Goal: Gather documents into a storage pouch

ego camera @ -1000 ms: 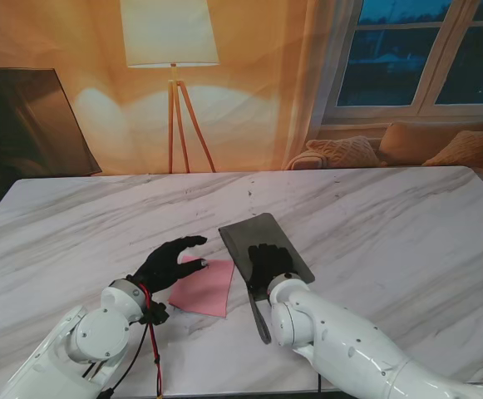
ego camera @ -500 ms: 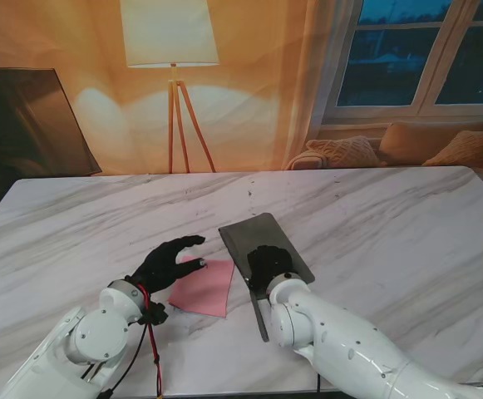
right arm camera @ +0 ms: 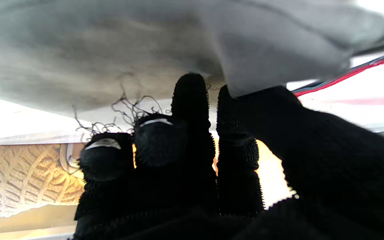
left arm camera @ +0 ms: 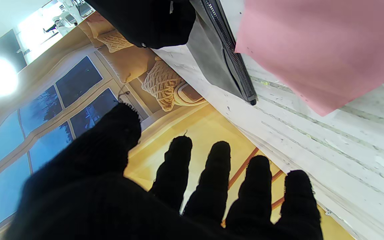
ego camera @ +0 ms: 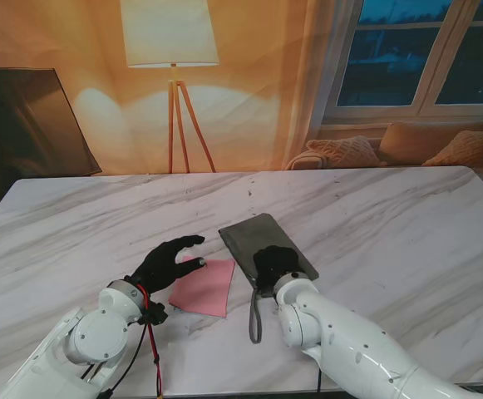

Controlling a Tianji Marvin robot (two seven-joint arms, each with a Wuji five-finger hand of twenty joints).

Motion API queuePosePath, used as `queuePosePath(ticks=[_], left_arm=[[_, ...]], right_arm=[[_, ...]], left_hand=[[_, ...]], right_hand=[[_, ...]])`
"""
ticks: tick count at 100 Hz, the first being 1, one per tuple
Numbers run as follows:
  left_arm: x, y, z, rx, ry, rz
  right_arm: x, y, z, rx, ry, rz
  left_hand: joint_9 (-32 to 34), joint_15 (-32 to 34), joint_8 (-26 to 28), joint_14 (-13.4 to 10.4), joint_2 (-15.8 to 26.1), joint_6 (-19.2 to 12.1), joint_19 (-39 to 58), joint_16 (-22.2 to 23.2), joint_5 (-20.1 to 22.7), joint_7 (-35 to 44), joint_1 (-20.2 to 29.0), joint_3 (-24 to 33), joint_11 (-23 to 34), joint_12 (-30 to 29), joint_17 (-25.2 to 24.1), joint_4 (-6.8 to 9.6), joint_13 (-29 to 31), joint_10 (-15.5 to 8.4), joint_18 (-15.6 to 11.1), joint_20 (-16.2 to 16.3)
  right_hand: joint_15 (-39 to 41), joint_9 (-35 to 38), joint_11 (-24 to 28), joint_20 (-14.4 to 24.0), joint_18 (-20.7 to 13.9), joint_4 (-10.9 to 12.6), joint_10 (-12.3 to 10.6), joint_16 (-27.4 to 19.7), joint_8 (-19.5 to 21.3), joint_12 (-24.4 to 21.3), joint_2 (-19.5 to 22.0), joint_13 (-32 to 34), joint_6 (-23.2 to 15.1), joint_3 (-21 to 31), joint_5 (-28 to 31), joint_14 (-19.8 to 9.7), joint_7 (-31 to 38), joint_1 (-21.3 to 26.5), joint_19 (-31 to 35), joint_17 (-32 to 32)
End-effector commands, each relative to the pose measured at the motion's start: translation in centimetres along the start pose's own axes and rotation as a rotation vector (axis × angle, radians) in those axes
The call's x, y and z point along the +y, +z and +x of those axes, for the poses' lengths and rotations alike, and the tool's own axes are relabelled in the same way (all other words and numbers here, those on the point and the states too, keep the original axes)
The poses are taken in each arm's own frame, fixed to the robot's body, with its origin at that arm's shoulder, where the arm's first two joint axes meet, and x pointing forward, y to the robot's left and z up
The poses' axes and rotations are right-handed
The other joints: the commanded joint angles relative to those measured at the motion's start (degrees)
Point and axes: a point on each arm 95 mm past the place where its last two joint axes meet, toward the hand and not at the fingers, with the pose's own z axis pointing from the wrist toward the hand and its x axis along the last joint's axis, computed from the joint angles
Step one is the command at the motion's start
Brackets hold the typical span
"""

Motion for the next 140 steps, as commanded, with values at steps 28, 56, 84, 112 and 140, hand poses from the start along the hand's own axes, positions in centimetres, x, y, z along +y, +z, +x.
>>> queuePosePath(ticks=[28, 56, 84, 112, 140], left_arm=[[0.1, 0.0, 0.4, 0.006, -0.009, -0.008], [0.2, 0.1, 0.3, -0.001, -0.012, -0.011], [0.5, 0.6, 0.1, -0.015, -0.008, -0.016], [0.2, 1.1, 0.3, -0.033, 0.057, 0.001], [-1.5, 1.9, 0.8, 0.009, 0.117, -0.026]], right_arm=[[1.0, -0.6, -0.4, 0.028, 0.014, -0.038], [2.4, -1.4, -0.4, 0.013, 0.123, -0.053], [3.6, -2.3, -1.1, 0.005, 0.227, -0.039], [5.2, -3.1, -1.7, 0.023, 0.350, -0.036], [6.7, -4.5, -1.4, 0.054, 0.473, -0.048]], left_hand=[[1.56, 0.39, 0.05, 0.26, 1.37, 0.67, -0.76, 0.30, 1.10, 0.15, 0.52, -1.84, 0.18, 0.67, 0.02, -0.45, 0.67, 0.16, -1.22, -0.13], [1.66, 0.51, 0.05, 0.33, 1.40, 0.72, -0.72, 0.36, 1.17, 0.17, 0.70, -1.84, 0.24, 0.72, 0.12, -0.41, 0.77, 0.14, -1.23, -0.16], [0.21, -0.18, 0.09, -1.36, 0.87, 0.81, -0.67, 0.03, 1.03, 0.26, 1.40, -0.82, 0.01, 0.65, -0.05, -0.27, -0.86, -0.31, -1.87, -0.09], [-3.64, -2.97, 0.02, -5.48, -1.07, 0.34, -4.84, -3.13, -0.18, 1.47, 2.56, 8.23, 0.88, 0.02, -2.10, -0.16, -3.08, -2.83, -7.36, -6.56], [-6.20, -4.16, -0.34, -10.03, -4.72, -0.27, -5.47, -6.12, -3.10, 2.33, 3.30, 13.25, 1.16, -1.76, -1.18, -0.84, -4.18, -6.87, -11.47, -11.83]], right_hand=[[1.08, 5.49, 1.83, -2.78, 0.60, 2.84, 4.54, -0.93, 5.41, -0.37, 3.32, 4.49, -5.17, 3.14, 5.38, -2.75, -0.09, 8.36, 4.76, 1.90], [-0.04, 7.05, 2.85, -3.78, 0.92, 3.09, 5.36, -1.53, 5.62, 1.13, 1.69, 5.86, -4.97, 4.32, 10.28, -2.68, -1.87, 9.50, 3.70, 3.10], [-0.14, 7.16, 2.81, -3.96, 1.03, 3.23, 5.64, -1.52, 5.80, 2.08, 1.59, 5.89, -4.54, 4.10, 11.26, -2.57, -2.41, 9.77, 3.42, 3.15], [-0.35, 6.86, 2.31, -4.09, 1.42, 3.53, 5.97, -1.49, 6.45, 2.98, 2.18, 5.76, -4.30, 3.03, 11.67, -2.38, -3.05, 10.06, 2.88, 3.14], [-0.84, 6.73, 1.85, -4.17, 1.87, 3.91, 6.54, -1.42, 7.00, 3.89, 2.67, 5.44, -3.46, 2.13, 11.78, -2.09, -3.80, 10.61, 1.99, 2.95]])
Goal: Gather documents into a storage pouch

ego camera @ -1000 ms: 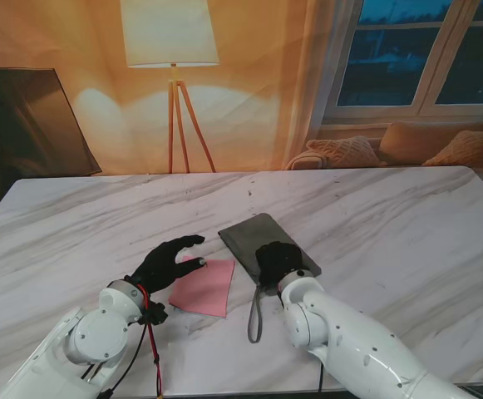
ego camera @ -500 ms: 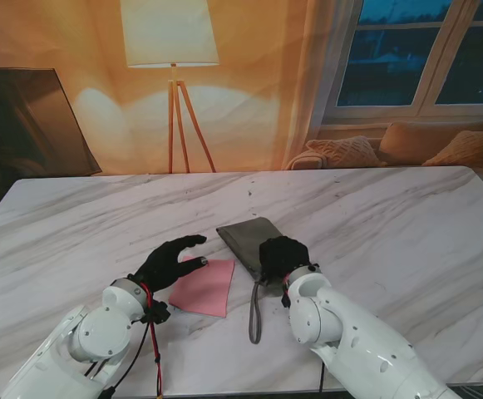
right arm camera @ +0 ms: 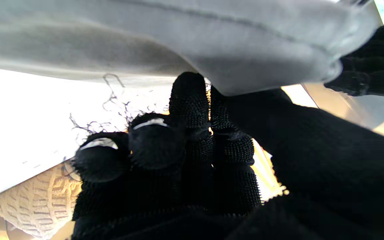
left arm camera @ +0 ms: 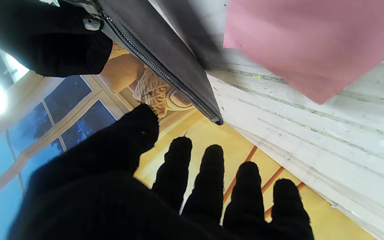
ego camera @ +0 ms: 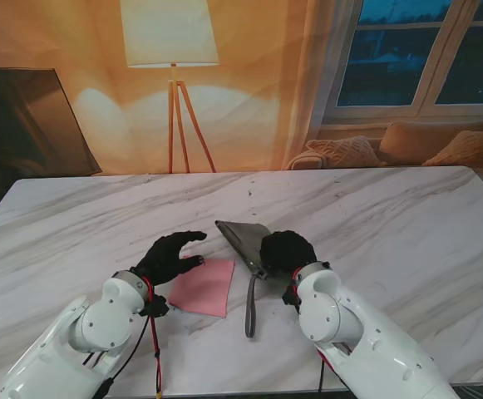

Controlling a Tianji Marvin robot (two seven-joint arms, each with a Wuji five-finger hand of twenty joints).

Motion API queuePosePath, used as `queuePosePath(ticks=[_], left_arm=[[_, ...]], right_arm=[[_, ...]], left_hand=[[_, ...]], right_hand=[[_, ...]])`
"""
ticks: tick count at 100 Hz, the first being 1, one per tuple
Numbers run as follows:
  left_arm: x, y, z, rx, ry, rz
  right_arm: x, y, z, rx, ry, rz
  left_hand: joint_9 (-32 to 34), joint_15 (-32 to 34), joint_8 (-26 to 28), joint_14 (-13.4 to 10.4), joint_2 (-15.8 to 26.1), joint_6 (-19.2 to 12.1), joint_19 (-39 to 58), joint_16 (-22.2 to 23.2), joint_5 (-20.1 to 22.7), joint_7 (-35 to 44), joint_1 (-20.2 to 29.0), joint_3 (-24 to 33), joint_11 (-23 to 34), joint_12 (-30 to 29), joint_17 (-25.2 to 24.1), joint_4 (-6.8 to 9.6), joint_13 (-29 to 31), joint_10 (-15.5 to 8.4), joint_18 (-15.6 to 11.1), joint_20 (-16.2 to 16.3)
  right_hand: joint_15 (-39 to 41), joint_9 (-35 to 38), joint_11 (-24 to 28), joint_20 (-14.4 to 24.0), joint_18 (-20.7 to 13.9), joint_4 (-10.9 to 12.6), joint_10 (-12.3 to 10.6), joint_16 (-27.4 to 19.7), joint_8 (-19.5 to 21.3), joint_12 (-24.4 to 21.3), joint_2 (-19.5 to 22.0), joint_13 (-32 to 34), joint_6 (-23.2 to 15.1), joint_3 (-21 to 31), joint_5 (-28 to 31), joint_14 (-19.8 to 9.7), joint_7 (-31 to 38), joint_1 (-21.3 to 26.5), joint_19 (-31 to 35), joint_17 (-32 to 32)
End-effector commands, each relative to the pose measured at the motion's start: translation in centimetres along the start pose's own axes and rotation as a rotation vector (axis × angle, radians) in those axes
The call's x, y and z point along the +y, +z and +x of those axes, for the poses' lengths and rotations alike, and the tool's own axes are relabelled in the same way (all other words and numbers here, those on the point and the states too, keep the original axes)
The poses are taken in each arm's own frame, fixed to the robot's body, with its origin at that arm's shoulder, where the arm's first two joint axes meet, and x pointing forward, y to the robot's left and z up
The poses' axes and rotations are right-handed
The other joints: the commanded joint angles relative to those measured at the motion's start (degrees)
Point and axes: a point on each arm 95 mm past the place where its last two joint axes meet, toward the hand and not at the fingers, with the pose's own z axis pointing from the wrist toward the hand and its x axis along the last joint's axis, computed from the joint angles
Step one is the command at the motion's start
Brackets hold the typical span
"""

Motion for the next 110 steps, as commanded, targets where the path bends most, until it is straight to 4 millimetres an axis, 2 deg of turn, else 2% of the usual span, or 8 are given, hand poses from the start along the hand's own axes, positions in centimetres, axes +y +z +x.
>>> queuePosePath(ticks=[1, 16, 31, 39, 43, 61, 85, 110], left_arm=[[-1.0, 0.4, 0.4, 0.029, 0.022, -0.001], [-2.0, 0.8, 0.8, 0.064, 0.093, -0.020], [-2.5, 1.2, 1.2, 0.101, 0.122, -0.054], [-2.5, 1.6, 1.5, 0.112, 0.088, -0.072], [-2.4, 1.8, 1.6, 0.115, 0.076, -0.081], [-1.8, 2.9, 1.7, 0.116, 0.059, -0.135], [-1.0, 4.2, 2.0, 0.124, 0.053, -0.188], [0.0, 5.4, 2.0, 0.128, 0.070, -0.207]], right_arm=[[0.1, -0.4, 0.6, 0.013, 0.025, 0.022], [0.4, -1.0, 1.3, 0.036, 0.077, 0.037], [0.6, -1.7, 1.8, 0.053, 0.146, 0.052], [0.8, -2.0, 1.9, 0.059, 0.176, 0.061], [0.8, -2.2, 1.9, 0.064, 0.177, 0.062], [0.8, -2.7, 1.7, 0.074, 0.177, 0.056], [0.9, -3.0, 1.4, 0.066, 0.183, 0.044], [0.8, -3.1, 1.4, 0.066, 0.193, 0.048]], left_hand=[[-3.16, -1.09, -0.36, -2.95, -1.84, -0.39, -0.90, -1.53, -2.02, 0.91, 0.84, 2.71, 0.29, -1.63, 0.21, -0.73, -2.46, -2.50, -3.24, -1.66], [-4.24, -0.74, -0.62, -3.55, -7.55, -1.33, -1.10, -2.52, -4.19, 1.27, 0.65, 6.83, 0.46, -2.60, 0.32, -1.79, -2.98, -3.80, -3.60, -3.42], [-5.42, -0.74, -1.02, -4.89, -9.10, -2.61, -1.84, -3.25, -6.10, 1.22, 2.42, 12.35, 0.17, -3.74, 0.54, -1.89, -3.50, -5.77, -3.88, -5.38], [-5.88, -0.95, -1.04, -5.59, -8.91, -2.97, -2.33, -3.49, -6.30, 1.36, 4.45, 14.12, 0.04, -4.07, 0.51, -1.58, -4.06, -6.53, -4.24, -6.20], [-6.02, -0.97, -1.10, -5.84, -8.75, -3.13, -3.27, -3.80, -6.53, 1.71, 5.28, 15.14, 0.22, -4.54, 1.02, -1.58, -4.17, -6.74, -4.42, -8.12], [-5.97, -0.93, -1.08, -6.36, -8.01, -3.48, -3.66, -3.93, -6.51, 2.25, 7.22, 17.05, 0.46, -4.80, 1.02, -1.05, -4.54, -7.28, -4.91, -9.31], [-5.24, -0.53, -0.80, -6.56, -7.83, -4.00, -4.06, -3.96, -5.65, 3.91, 9.79, 17.54, 1.13, -4.90, 1.27, -1.54, -4.58, -7.53, -5.05, -10.88], [-5.55, 0.30, -0.67, -4.91, -8.25, -4.31, -3.85, -3.66, -4.93, 5.36, 9.58, 17.66, 1.76, -4.49, 1.22, -1.97, -4.35, -5.77, -3.77, -11.61]], right_hand=[[-0.02, 1.98, 0.01, -0.59, 0.82, 3.92, 6.38, -0.07, 3.48, 1.00, 3.11, 1.47, -6.87, 4.09, 6.21, -3.20, 4.41, 7.21, 1.11, 0.09], [-0.11, 2.02, -0.12, -0.53, 0.98, 4.03, 6.52, 0.02, 3.65, 1.27, 3.27, 1.45, -6.65, 3.76, 6.25, -3.14, 4.18, 7.34, 0.88, 0.05], [-0.25, 2.00, -0.40, -0.41, 1.13, 4.19, 6.80, 0.13, 3.86, 1.62, 3.37, 1.32, -6.38, 3.56, 6.15, -3.04, 3.83, 7.51, 0.65, -0.01], [-0.39, 1.98, -0.60, -0.34, 1.47, 4.26, 6.95, 0.21, 3.95, 1.84, 3.56, 1.20, -5.99, 3.23, 6.26, -2.77, 3.63, 7.70, 0.27, -0.21], [-0.41, 1.99, -0.65, -0.29, 1.51, 4.28, 6.95, 0.25, 3.99, 1.89, 3.59, 1.20, -5.99, 3.10, 6.27, -2.75, 3.59, 7.68, 0.23, -0.20], [-0.48, 2.07, -0.80, -0.12, 1.54, 4.38, 6.95, 0.36, 4.12, 2.08, 3.68, 1.20, -5.97, 2.92, 6.21, -2.75, 3.38, 7.76, 0.13, -0.18], [-0.55, 2.05, -1.00, 0.08, 1.55, 4.46, 7.11, 0.50, 4.29, 2.31, 3.74, 1.21, -5.62, 2.83, 6.19, -2.75, 3.17, 7.88, 0.05, -0.17], [-0.59, 2.02, -1.11, 0.20, 1.56, 4.49, 7.23, 0.59, 4.37, 2.51, 3.81, 1.21, -5.42, 2.73, 6.06, -2.75, 2.94, 7.89, -0.09, -0.21]])
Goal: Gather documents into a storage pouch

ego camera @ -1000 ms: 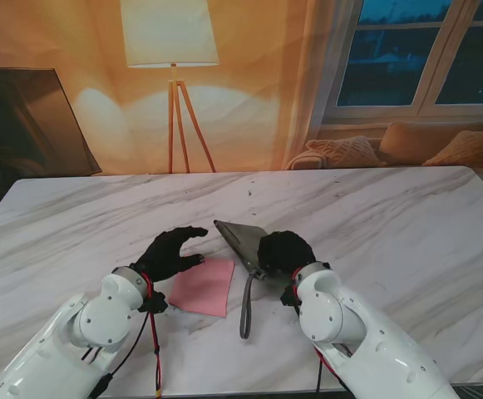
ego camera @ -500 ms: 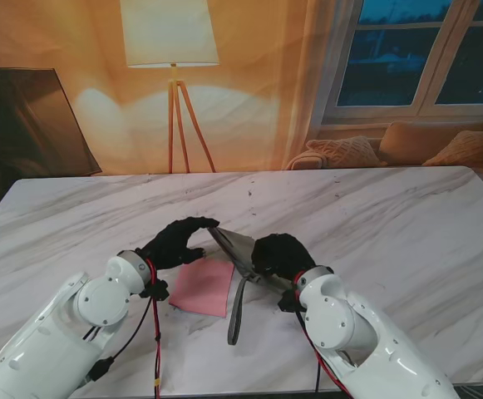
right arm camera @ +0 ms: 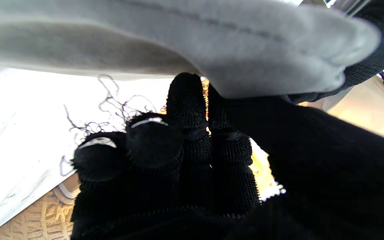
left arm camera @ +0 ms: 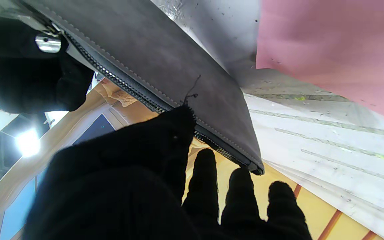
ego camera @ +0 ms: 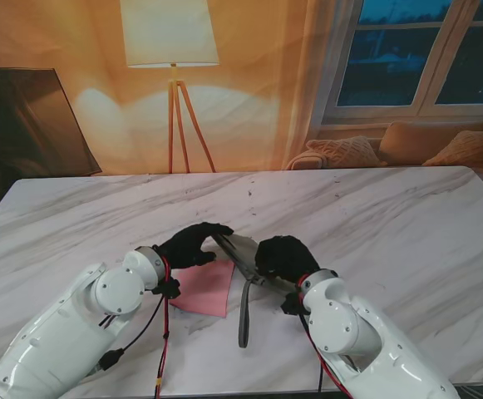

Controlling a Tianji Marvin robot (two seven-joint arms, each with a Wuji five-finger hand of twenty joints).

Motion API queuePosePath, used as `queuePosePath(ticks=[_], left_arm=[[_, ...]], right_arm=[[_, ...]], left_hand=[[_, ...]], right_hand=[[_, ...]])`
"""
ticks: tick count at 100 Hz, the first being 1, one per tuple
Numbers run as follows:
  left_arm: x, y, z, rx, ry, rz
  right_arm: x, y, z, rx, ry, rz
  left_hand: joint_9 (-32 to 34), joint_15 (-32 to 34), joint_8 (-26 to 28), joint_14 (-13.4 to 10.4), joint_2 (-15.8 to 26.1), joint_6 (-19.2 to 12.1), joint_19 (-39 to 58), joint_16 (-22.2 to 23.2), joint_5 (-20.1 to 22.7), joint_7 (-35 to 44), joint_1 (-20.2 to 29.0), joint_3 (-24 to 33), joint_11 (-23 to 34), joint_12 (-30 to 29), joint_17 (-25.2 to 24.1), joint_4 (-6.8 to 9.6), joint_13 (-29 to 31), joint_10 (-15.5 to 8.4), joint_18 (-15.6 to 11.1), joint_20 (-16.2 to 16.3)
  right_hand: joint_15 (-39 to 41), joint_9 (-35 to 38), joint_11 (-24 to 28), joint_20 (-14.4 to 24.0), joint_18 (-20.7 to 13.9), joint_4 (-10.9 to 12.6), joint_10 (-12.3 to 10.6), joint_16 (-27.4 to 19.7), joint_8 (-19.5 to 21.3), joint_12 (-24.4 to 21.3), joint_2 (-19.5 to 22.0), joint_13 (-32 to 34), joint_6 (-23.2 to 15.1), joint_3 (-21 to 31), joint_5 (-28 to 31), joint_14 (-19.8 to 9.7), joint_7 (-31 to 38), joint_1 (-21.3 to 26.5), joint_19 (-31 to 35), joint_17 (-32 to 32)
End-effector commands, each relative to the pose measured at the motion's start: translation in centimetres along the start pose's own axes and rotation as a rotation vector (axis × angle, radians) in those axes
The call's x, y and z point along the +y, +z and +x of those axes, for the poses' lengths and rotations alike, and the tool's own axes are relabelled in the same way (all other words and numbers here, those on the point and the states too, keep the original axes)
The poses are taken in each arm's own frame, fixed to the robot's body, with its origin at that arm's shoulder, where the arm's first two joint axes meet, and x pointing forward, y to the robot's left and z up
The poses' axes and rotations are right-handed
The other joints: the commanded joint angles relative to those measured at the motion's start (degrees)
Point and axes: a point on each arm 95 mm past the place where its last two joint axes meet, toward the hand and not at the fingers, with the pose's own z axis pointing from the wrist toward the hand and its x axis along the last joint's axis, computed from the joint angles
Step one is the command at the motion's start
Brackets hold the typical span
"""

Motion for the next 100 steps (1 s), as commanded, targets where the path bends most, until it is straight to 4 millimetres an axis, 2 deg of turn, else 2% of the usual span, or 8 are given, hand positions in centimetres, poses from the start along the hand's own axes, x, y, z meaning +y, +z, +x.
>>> queuePosePath(ticks=[1, 19, 57, 59, 64, 74, 88, 100], left_arm=[[0.3, 0.6, 0.3, 0.011, 0.005, -0.005], [0.7, 1.5, 0.2, 0.009, -0.001, -0.028], [1.5, 2.7, 0.1, 0.015, 0.009, -0.029], [1.5, 2.7, 0.1, 0.016, 0.009, -0.028], [1.7, 2.9, 0.2, 0.018, 0.007, -0.022], [1.8, 3.1, 0.3, 0.022, -0.002, -0.008], [2.0, 3.2, 0.4, 0.023, -0.006, -0.006], [2.1, 3.3, 0.5, 0.021, -0.017, 0.011]], right_arm=[[-0.2, -0.1, 0.2, 0.003, 0.009, 0.015], [-0.2, -0.2, 0.2, 0.000, 0.021, 0.014], [-0.2, -0.2, 0.2, -0.008, 0.023, 0.017], [-0.2, -0.2, 0.2, -0.008, 0.024, 0.018], [-0.2, -0.3, 0.3, -0.008, 0.026, 0.018], [-0.2, -0.2, 0.2, -0.010, 0.026, 0.017], [-0.1, -0.2, 0.2, -0.019, 0.031, 0.013], [0.1, -0.2, 0.0, -0.027, 0.030, 0.002]], left_hand=[[-2.51, 0.67, 0.21, -0.07, -1.17, -2.60, -1.11, -0.08, -0.25, 0.81, 1.31, 2.27, 0.42, -0.64, -0.07, -1.90, -1.44, -0.08, -0.72, -1.17], [-3.18, 1.12, 1.35, 0.23, -1.15, -3.17, -0.73, 0.27, 1.45, 3.84, 1.60, 2.39, 0.83, 0.17, -0.38, -2.17, -1.97, 0.42, -0.15, -1.25], [-0.47, 2.17, 7.18, 1.22, -0.61, -3.80, -0.14, 0.89, 14.83, 18.99, -0.23, -0.17, 2.11, 1.51, -0.59, -2.77, -1.24, 1.56, 0.56, -1.22], [-0.28, 2.28, 7.20, 1.34, -1.21, -3.86, -0.05, 0.97, 15.34, 19.66, 0.03, -0.78, 2.16, 1.64, -0.63, -3.42, -1.15, 1.77, 0.64, -1.09], [0.19, 2.69, 6.20, 2.14, -3.09, -4.21, 0.24, 1.34, 16.50, 21.93, 1.65, -4.45, 2.36, 2.05, -0.72, -7.45, -0.94, 2.51, 0.62, -0.51], [0.98, 3.17, 3.42, 2.91, -5.62, -4.35, 0.13, 1.85, 19.28, 27.52, 4.23, -8.14, 2.72, 2.73, -0.77, -9.47, -0.93, 3.37, 0.78, -0.08], [3.06, 3.75, 0.71, 3.11, -3.15, -4.41, -0.16, 2.22, 23.89, 34.01, 5.89, -11.85, 3.69, 3.34, -0.63, -8.80, -0.43, 3.80, 0.55, -0.52], [8.77, 5.14, 0.16, 3.22, -0.75, -4.16, 0.39, 2.97, 24.32, 35.72, 7.86, -15.07, 5.83, 4.51, -0.87, -8.40, 1.78, 3.56, 1.51, 0.13]], right_hand=[[0.13, 2.01, 0.18, 0.20, 0.99, 4.49, 6.26, 0.57, 3.12, 0.72, 3.61, 1.21, -6.23, 3.60, 5.93, -3.55, 3.71, 7.28, 0.54, -0.19], [-0.11, 1.97, 0.13, 0.10, 1.08, 4.52, 6.45, 0.54, 2.99, 0.80, 3.59, 1.19, -5.86, 3.61, 5.89, -3.64, 3.57, 7.38, -0.07, -0.24], [-0.41, 1.85, 0.08, 0.13, 1.19, 4.55, 6.62, 0.55, 3.00, 0.87, 3.74, 1.24, -5.93, 3.48, 5.83, -3.74, 3.54, 7.50, -0.59, -0.17], [-0.41, 1.82, 0.08, 0.13, 1.20, 4.56, 6.66, 0.55, 3.00, 0.87, 3.77, 1.24, -5.92, 3.48, 5.83, -3.74, 3.54, 7.52, -0.61, -0.17], [-0.42, 1.77, 0.11, 0.15, 1.21, 4.57, 6.70, 0.57, 3.01, 0.93, 3.78, 1.24, -5.87, 3.44, 5.79, -3.74, 3.53, 7.54, -0.67, -0.15], [-0.43, 1.64, 0.35, 0.20, 1.22, 4.57, 6.60, 0.60, 3.02, 1.22, 3.87, 1.24, -5.85, 3.40, 5.76, -3.74, 3.54, 7.49, -0.71, -0.14], [-0.44, 1.66, 0.31, 0.26, 1.22, 4.58, 6.60, 0.62, 3.09, 1.20, 3.95, 1.24, -5.56, 3.34, 5.54, -3.74, 3.61, 7.54, -0.74, -0.13], [-0.57, 1.45, 0.32, 0.31, 1.23, 4.53, 6.55, 0.61, 3.04, 1.26, 4.28, 1.14, -5.40, 3.16, 4.97, -3.82, 3.49, 7.42, -0.76, -0.13]])
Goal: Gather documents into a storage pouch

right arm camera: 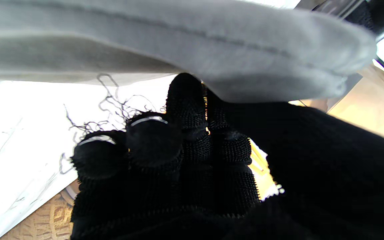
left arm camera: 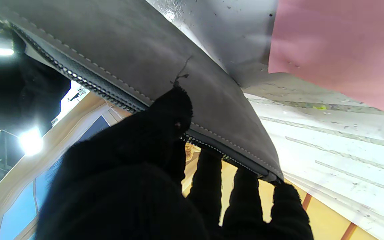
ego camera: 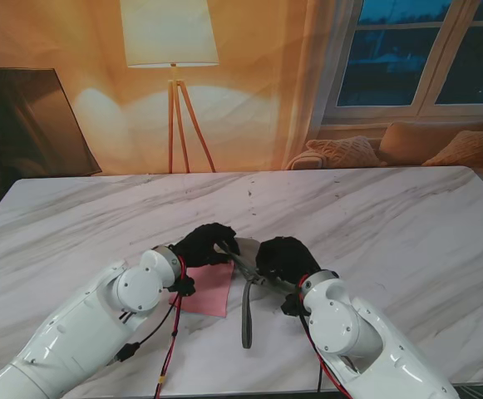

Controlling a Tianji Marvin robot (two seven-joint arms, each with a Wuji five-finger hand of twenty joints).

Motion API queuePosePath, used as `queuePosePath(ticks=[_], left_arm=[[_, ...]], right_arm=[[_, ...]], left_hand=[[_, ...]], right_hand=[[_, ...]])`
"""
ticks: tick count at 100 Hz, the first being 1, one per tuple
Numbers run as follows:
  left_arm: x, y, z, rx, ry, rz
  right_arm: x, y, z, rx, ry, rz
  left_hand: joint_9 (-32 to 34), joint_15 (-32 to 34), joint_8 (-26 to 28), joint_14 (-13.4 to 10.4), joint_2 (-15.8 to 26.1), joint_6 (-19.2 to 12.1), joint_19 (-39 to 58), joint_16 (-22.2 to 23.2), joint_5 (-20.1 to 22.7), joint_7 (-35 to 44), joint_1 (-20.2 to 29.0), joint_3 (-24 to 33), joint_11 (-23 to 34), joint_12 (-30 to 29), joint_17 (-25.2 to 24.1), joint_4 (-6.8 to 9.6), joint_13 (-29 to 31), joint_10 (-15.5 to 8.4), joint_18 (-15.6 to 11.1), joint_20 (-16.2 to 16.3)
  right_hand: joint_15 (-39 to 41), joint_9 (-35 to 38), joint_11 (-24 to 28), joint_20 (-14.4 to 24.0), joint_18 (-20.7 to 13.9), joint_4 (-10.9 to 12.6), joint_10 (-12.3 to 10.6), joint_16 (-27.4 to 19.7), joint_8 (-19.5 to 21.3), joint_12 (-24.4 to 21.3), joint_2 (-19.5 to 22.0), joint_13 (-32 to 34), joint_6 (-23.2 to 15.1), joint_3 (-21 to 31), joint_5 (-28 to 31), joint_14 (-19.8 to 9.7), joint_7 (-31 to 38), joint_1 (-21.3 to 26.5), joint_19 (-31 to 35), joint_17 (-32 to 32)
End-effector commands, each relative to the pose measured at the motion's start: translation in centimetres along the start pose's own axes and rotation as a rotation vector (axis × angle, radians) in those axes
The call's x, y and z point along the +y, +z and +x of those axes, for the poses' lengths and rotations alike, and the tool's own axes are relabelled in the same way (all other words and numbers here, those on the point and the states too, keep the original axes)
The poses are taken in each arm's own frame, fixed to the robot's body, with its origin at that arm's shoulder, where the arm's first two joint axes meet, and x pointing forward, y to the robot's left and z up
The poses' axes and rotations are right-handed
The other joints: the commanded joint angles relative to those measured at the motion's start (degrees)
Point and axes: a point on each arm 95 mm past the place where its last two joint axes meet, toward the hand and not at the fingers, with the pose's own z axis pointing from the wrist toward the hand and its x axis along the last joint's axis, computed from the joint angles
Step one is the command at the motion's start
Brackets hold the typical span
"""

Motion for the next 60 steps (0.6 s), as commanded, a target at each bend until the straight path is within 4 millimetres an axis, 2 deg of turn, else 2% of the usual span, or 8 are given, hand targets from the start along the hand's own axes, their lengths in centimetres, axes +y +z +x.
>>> queuePosePath(ticks=[1, 9, 15, 20, 30, 46, 52, 60], left_arm=[[0.5, 0.2, 0.5, 0.007, -0.019, 0.000], [0.4, 0.2, 0.7, 0.003, -0.035, 0.020], [0.2, 0.1, 0.8, 0.006, -0.035, 0.036], [0.0, 0.0, 0.9, 0.011, -0.021, 0.044], [-0.4, -0.1, 1.2, 0.018, 0.014, 0.048], [-1.0, 0.0, 1.5, 0.021, 0.024, 0.051], [-1.3, 0.0, 1.6, 0.024, 0.032, 0.058], [-1.5, 0.1, 1.7, 0.026, 0.038, 0.064]], right_arm=[[0.1, -0.1, 0.1, -0.007, 0.002, 0.000], [0.2, -0.1, -0.1, -0.019, 0.003, -0.009], [0.4, -0.1, -0.3, -0.030, 0.005, -0.017], [0.5, -0.1, -0.4, -0.038, 0.007, -0.025], [0.9, -0.1, -0.7, -0.052, 0.007, -0.034], [1.6, -0.2, -1.0, -0.064, 0.008, -0.059], [1.9, -0.2, -1.1, -0.062, 0.014, -0.080], [2.4, -0.4, -1.3, -0.057, 0.006, -0.097]], left_hand=[[4.42, 1.10, 1.15, -0.27, 2.30, -1.59, 0.72, 0.83, 3.56, 4.75, 3.07, -3.52, 1.35, 1.41, -0.50, -0.86, 2.59, 0.02, -0.94, 1.28], [15.91, 4.11, 2.85, 0.93, 4.40, -1.93, 1.82, 2.52, 3.51, 4.33, 5.43, -6.78, 5.03, 3.63, -0.95, -0.51, 7.65, 2.47, 0.42, 3.29], [24.69, 8.21, 4.25, 2.74, 5.45, -1.87, 2.85, 5.09, 3.76, 3.71, 7.17, -9.11, 4.58, 14.17, -1.37, -0.08, 11.71, 3.98, 0.77, 6.73], [28.08, 11.18, 5.34, 3.64, 5.89, -1.61, 3.51, 6.54, 4.02, 3.79, 7.67, -9.90, 5.29, 17.84, -1.54, 0.01, 14.11, 4.79, 0.92, 8.50], [30.86, 16.25, 6.72, 6.51, 6.59, -1.99, 4.15, 9.34, 3.65, 3.85, 8.45, -11.35, 9.32, 24.32, -0.56, 0.38, 16.30, 6.30, 1.43, 10.38], [30.76, 20.58, 8.06, 8.90, 6.22, -1.33, 5.41, 12.39, 3.61, 4.17, 8.78, -11.04, 14.67, 29.82, 0.77, 0.56, 16.83, 8.02, 3.97, 12.58], [30.87, 21.94, 8.37, 9.26, 5.55, -1.33, 5.95, 13.40, 3.88, 4.49, 8.40, -9.95, 15.76, 31.08, 1.56, 0.48, 17.26, 8.13, 4.60, 13.41], [30.88, 22.70, 8.86, 9.57, 5.28, -1.44, 6.23, 14.06, 3.88, 4.87, 8.28, -9.24, 16.18, 31.86, 1.97, 0.36, 17.38, 8.22, 4.94, 14.00]], right_hand=[[0.03, 1.39, 0.41, 0.31, 0.66, 4.52, 6.37, 0.59, 2.67, 0.71, 4.35, 1.12, -6.04, 3.18, 4.25, -3.96, 4.39, 6.87, 0.54, -0.12], [-0.20, 0.61, 0.50, 0.21, 0.59, 4.52, 6.33, 0.64, 2.21, 0.93, 5.28, 0.48, -5.51, 2.35, 2.90, -4.22, 4.08, 6.93, -0.07, -0.45], [-0.32, -0.38, 0.35, 0.27, 0.44, 4.63, 6.24, 0.74, 1.16, 0.82, 6.21, -0.26, -5.05, 1.38, 1.48, -4.30, 3.48, 6.96, -0.72, -1.35], [-0.65, -1.37, 0.19, 0.85, 0.35, 5.02, 6.22, 0.79, -0.95, 0.21, 6.85, -0.97, -4.72, 0.23, -0.09, -4.10, 3.51, 7.00, -1.12, -2.09], [-3.11, -4.90, -1.66, 1.28, 0.15, 4.79, 5.62, -0.06, -5.93, -0.73, 6.66, -4.69, -4.37, -0.15, -5.34, -2.62, 2.28, 5.35, -2.90, -5.70], [-12.92, -11.83, -6.71, -1.03, 0.19, 4.31, 4.14, -7.37, -11.58, -2.89, 7.26, -13.13, -3.34, -0.68, -12.48, 2.53, -3.62, 1.10, -10.61, -14.19], [-18.69, -13.81, -8.03, -2.72, 0.69, 4.78, 3.72, -8.67, -12.71, -4.68, 7.83, -15.36, -2.70, -0.46, -13.73, 3.58, -6.90, -0.27, -14.46, -17.00], [-26.58, -18.41, -8.92, -4.44, 0.21, 6.12, 2.84, -8.29, -11.82, -7.40, 9.38, -19.17, -2.25, -0.27, -15.90, 2.95, -12.17, -2.99, -18.82, -20.57]])
